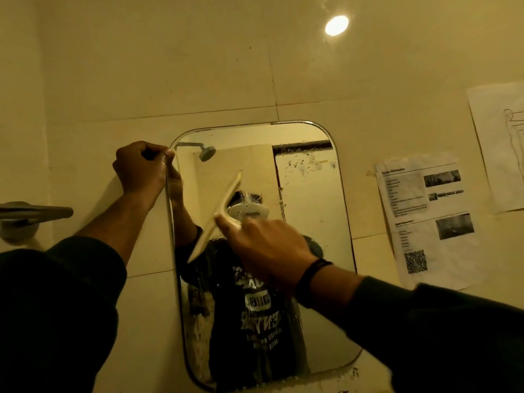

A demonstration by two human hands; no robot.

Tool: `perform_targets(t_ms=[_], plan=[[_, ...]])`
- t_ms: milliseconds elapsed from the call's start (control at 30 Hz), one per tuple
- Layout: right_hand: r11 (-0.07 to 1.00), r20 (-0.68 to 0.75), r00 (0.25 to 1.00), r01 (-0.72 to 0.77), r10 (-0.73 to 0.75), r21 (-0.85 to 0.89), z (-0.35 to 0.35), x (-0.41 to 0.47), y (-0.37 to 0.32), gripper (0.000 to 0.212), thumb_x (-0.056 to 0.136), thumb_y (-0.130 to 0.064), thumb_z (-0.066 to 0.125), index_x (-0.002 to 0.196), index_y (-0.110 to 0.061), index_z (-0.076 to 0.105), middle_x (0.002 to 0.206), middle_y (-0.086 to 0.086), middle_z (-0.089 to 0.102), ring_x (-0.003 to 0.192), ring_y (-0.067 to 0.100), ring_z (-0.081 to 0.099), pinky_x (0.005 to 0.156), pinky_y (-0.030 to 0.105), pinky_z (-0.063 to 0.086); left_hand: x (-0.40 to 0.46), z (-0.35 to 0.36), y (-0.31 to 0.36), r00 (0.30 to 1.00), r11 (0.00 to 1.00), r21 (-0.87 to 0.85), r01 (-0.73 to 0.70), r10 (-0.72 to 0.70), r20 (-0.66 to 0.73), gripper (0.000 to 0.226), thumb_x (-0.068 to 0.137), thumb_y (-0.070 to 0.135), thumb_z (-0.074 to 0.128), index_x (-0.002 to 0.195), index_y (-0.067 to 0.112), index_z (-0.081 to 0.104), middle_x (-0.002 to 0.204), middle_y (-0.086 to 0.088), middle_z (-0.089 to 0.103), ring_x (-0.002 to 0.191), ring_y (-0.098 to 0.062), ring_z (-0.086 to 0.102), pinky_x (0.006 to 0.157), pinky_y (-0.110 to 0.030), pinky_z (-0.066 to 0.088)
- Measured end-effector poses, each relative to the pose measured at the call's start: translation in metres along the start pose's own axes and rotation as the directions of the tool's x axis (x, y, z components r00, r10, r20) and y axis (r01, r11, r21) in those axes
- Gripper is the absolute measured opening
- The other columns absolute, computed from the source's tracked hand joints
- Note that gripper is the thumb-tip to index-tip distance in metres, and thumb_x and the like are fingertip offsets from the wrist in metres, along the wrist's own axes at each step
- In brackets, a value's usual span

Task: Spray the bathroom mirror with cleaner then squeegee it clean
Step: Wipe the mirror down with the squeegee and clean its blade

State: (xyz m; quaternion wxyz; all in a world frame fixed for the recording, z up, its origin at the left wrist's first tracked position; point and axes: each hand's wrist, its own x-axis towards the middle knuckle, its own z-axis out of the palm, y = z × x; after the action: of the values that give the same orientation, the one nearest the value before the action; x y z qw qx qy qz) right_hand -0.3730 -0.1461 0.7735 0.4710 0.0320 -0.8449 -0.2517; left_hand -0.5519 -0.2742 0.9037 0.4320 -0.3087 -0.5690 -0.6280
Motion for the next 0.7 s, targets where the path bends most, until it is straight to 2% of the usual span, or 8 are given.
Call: perform_targets(t_ms=[67,133,200,267,400,533,600,700], plan=[[0.999,0.03,0.999,-0.022,0.023,-0.042,-0.004,-0.029,0.024,0.054,0.098,-0.027,0.03,0.151,-0.013,0.024,0.09,0.006,0.066,0.054,0.009,0.048,0.05,0.02,0.044,0.002,0.0,0.0,1.0,1.0,0.001,-0.005,0.005,0.007,0.01,0.085,0.012,0.075,0.095,0.011,0.075,0.085,0.003,0.069,0.075,-0.003,0.063,0.068,-0.008,0.046],[0.995,0.039,0.997,-0.071,0.074,-0.067,-0.01,-0.055,0.042,0.057,0.1,-0.024,0.042,0.152,-0.016,0.021,0.102,0.009,0.068,0.054,0.008,0.044,0.049,0.019,0.043,0.004,0.0,0.0,1.0,1.0,0.001,-0.006,0.006,0.019,0.013,0.085,0.013,0.075,0.097,0.01,0.075,0.088,0.001,0.07,0.082,-0.008,0.066,0.074,-0.015,0.05],[0.994,0.058,0.994,-0.086,0.09,-0.071,-0.015,-0.06,0.048,0.059,0.1,-0.024,0.043,0.153,-0.018,0.018,0.106,0.01,0.067,0.05,0.006,0.039,0.046,0.019,0.04,0.005,0.0,-0.001,1.0,1.0,-0.001,-0.002,0.002,0.011,0.014,0.085,0.013,0.076,0.098,0.009,0.075,0.089,0.001,0.07,0.085,-0.01,0.067,0.077,-0.019,0.052],[0.997,0.035,0.997,-0.063,0.064,-0.037,-0.02,-0.043,0.041,0.053,0.102,-0.023,0.036,0.152,-0.017,0.019,0.098,0.008,0.067,0.046,0.004,0.035,0.042,0.019,0.034,0.003,0.001,0.0,1.0,1.0,-0.006,0.0,0.0,0.014,0.013,0.084,0.013,0.076,0.097,0.01,0.075,0.089,0.0,0.07,0.084,-0.01,0.067,0.077,-0.02,0.053],[0.998,0.0,0.998,0.064,-0.064,-0.015,-0.012,0.014,0.009,0.054,0.101,-0.026,0.04,0.151,-0.018,0.019,0.075,0.001,0.057,0.052,0.013,0.052,0.047,0.029,0.052,0.002,0.002,0.0,1.0,1.0,-0.017,0.01,-0.009,0.016,0.012,0.084,0.012,0.075,0.096,0.011,0.075,0.089,0.0,0.07,0.082,-0.008,0.066,0.071,-0.014,0.051],[0.992,0.045,0.992,0.119,-0.117,-0.047,-0.004,0.031,-0.002,0.059,0.099,-0.026,0.05,0.15,-0.014,0.023,0.063,-0.002,0.045,0.048,0.015,0.05,0.046,0.034,0.053,0.004,0.004,-0.005,1.0,1.0,-0.002,0.002,-0.002,-0.001,0.012,0.084,0.013,0.075,0.096,0.014,0.075,0.087,0.003,0.07,0.074,-0.003,0.063,0.058,-0.005,0.045],[0.994,0.043,0.995,0.092,-0.089,-0.058,-0.002,0.014,0.016,0.056,0.1,-0.027,0.045,0.15,-0.014,0.023,0.072,0.001,0.055,0.052,0.014,0.052,0.05,0.031,0.055,0.005,0.005,-0.008,1.0,1.0,0.009,-0.015,0.015,-0.018,0.012,0.084,0.015,0.076,0.096,0.014,0.075,0.086,0.004,0.069,0.075,-0.003,0.063,0.058,-0.005,0.043],[0.994,0.039,0.999,0.002,0.002,-0.105,-0.006,-0.038,0.057,0.054,0.1,-0.024,0.038,0.152,-0.014,0.025,0.103,0.013,0.068,0.052,0.009,0.047,0.048,0.021,0.047,0.007,0.007,-0.01,0.999,1.0,0.012,-0.024,0.024,-0.024,0.014,0.084,0.016,0.076,0.098,0.013,0.075,0.085,0.004,0.068,0.078,-0.007,0.065,0.062,-0.006,0.042]])
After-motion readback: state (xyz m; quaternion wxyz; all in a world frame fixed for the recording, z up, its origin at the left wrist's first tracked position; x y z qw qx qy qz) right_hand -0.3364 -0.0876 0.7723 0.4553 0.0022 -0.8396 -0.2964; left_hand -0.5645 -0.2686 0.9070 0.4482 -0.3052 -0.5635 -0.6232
